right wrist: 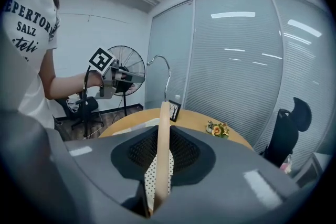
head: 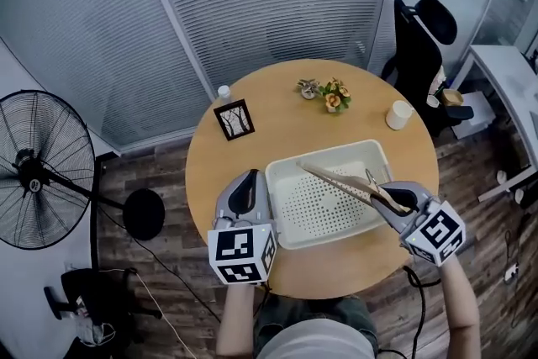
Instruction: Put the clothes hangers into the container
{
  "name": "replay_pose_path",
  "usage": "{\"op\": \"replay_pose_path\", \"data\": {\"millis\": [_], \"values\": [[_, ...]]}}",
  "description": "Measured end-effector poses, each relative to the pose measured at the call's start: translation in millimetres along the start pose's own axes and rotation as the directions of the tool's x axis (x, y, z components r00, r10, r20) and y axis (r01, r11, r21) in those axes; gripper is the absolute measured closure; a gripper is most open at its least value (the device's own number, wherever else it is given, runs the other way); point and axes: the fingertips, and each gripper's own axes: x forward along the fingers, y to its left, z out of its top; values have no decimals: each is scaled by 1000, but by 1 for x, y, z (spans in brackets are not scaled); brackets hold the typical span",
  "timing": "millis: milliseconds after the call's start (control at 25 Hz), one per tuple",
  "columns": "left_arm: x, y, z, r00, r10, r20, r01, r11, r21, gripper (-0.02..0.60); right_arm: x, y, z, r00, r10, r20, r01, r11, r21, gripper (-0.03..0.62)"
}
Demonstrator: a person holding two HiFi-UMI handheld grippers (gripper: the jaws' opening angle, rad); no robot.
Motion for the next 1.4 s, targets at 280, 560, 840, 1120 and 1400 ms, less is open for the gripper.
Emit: {"op": "replay_pose_path", "data": {"millis": [280, 560, 840, 1120, 1400], "values": [[-4, 12, -7, 999, 35, -14, -36, 999, -10, 581, 27, 4, -16, 997, 58, -51, -58, 998, 2, 510], [-6, 22, -11, 997, 67, -24, -67, 998, -18, 580, 49, 6, -26, 991, 99, -88, -101, 995, -18, 510], [-9, 25, -17, 996, 79, -39, -80, 997, -17, 580, 71, 13, -33, 981, 154, -120, -161, 986, -46, 510], [-9, 28, -22, 995, 84, -52, -85, 996, -21, 580, 89, 13, -39, 969, 189, -157, -204, 975, -90, 510], [-10, 35, -27, 993, 95, -65, -97, 995, -30, 580, 102, 16, -46, 962, 200, -185, -229, 961, -156, 510]]}}
